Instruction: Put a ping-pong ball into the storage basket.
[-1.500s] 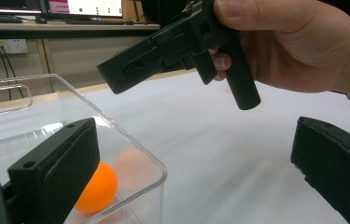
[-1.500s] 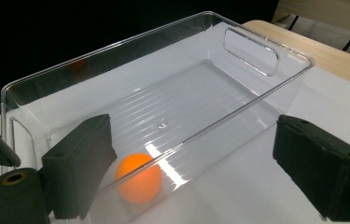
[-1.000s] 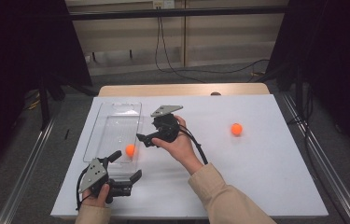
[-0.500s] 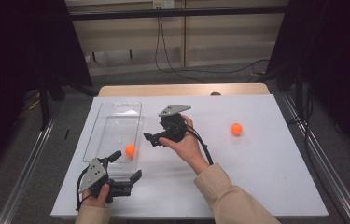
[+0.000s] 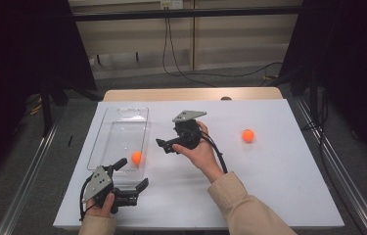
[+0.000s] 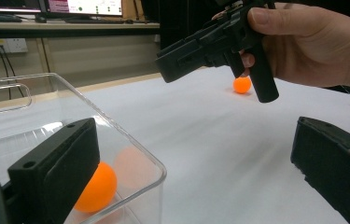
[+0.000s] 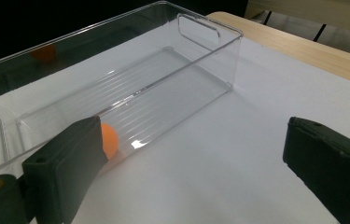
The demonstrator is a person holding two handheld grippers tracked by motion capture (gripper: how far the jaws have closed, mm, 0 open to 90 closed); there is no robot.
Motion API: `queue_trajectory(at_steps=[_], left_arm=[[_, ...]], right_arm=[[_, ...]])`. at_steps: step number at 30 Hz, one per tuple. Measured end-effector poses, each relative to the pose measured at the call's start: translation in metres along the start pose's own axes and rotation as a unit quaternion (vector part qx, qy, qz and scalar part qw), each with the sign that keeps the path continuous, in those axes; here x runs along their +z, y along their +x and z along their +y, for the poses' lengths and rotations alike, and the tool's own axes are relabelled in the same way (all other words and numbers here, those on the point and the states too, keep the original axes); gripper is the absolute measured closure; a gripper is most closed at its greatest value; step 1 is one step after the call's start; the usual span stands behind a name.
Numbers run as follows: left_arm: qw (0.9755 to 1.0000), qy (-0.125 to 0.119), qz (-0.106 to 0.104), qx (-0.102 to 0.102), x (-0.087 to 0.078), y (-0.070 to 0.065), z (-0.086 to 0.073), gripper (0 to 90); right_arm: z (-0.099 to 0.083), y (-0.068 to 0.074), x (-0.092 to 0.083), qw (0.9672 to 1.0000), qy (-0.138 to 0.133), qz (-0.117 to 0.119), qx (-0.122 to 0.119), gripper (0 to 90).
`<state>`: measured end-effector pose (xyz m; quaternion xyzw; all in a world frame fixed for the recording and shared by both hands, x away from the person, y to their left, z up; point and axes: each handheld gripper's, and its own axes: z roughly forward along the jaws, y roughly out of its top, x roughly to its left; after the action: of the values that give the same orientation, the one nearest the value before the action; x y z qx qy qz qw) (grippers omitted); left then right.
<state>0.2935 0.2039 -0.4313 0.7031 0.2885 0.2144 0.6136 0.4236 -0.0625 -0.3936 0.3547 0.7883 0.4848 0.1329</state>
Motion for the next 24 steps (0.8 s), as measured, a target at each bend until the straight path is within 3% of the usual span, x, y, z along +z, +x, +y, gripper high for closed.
queue_trajectory(at_steps=[6,24], left_arm=[[1.0,0.0,0.0,0.001,0.0,0.0,0.0,1.0],[1.0,-0.001,0.001,0.001,0.0,0.0,0.0,1.0]], right_arm=[[-0.002,-0.006,-0.004,0.9999,0.003,-0.011,-0.002,3.6],[-0.019,-0.027,-0.019,0.9994,0.005,-0.027,0.02,2.9]])
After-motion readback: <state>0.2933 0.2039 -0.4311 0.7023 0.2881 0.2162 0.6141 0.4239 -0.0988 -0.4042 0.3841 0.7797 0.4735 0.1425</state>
